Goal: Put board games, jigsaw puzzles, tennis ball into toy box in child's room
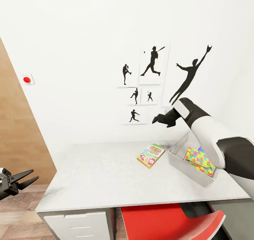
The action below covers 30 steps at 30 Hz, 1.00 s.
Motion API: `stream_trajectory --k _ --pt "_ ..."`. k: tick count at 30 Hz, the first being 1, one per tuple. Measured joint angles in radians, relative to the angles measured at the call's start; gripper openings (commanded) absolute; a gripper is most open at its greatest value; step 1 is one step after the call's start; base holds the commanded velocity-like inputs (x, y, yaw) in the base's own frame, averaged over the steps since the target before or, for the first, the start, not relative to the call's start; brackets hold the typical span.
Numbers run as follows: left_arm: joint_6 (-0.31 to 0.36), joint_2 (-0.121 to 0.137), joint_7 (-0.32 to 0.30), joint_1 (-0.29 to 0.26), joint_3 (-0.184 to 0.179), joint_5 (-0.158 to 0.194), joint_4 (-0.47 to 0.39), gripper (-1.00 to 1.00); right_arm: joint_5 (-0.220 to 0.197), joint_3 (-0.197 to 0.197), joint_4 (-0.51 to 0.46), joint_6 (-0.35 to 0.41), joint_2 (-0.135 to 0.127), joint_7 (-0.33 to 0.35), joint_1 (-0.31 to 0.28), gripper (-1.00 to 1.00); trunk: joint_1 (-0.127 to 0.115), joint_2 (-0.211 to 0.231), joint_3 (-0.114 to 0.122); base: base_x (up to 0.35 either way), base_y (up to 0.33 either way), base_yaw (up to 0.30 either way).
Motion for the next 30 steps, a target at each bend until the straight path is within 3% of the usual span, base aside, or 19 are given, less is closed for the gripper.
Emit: stream_trajectory --k 8,14,30 --pt "0.002 0.001 0.0 0.0 0.044 0.001 -0.007 1.0 0.001 0.002 0.0 0.0 -0.001 0.0 0.005 1.0 0.0 0.0 0.0 0.0 0.0 0.0" --pt "0.009 0.001 0.0 0.0 0.086 0.003 -0.066 1.0 0.002 0.002 0.0 0.0 0.0 0.0 0.007 1.0 0.0 0.0 -0.001 0.0 0.0 0.0" --pt "0.061 -0.001 0.0 -0.001 0.095 0.004 -0.299 1.0 0.012 0.002 0.0 0.0 0.001 -0.002 0.007 1.0 0.0 0.0 -0.023 0.0 0.0 0.0"
